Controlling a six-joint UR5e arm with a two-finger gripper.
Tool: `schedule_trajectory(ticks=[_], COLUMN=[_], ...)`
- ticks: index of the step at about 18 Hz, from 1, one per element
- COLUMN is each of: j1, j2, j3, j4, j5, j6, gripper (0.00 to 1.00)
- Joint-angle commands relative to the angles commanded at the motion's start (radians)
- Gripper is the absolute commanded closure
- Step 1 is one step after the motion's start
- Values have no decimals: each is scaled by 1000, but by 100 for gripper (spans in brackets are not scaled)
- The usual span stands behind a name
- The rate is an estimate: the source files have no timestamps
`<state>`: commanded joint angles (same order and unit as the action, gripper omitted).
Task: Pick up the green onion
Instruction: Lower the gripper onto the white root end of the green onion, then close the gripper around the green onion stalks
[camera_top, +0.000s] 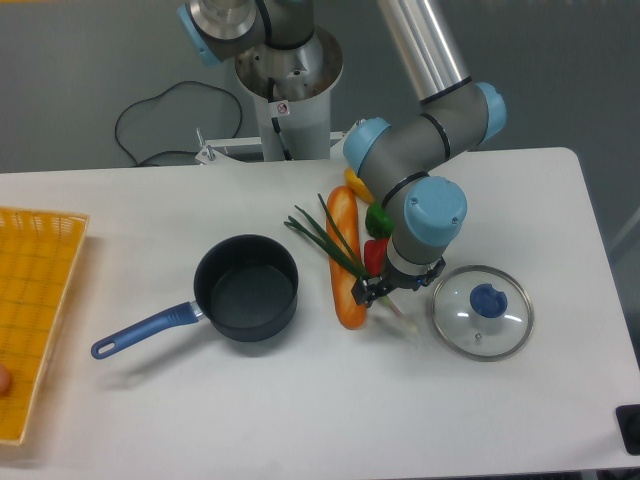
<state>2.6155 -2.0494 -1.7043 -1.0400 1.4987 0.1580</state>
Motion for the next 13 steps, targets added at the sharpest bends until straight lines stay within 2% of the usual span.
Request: schedule_trajectory(ticks=[3, 7, 13], j1=[-2, -8, -9], j2=[-6, -17, -21], j3=[3, 5, 8], j4=[0, 20, 20], j5=[2, 2, 0], j6=[-9, -46, -63], gripper=[13, 22, 30])
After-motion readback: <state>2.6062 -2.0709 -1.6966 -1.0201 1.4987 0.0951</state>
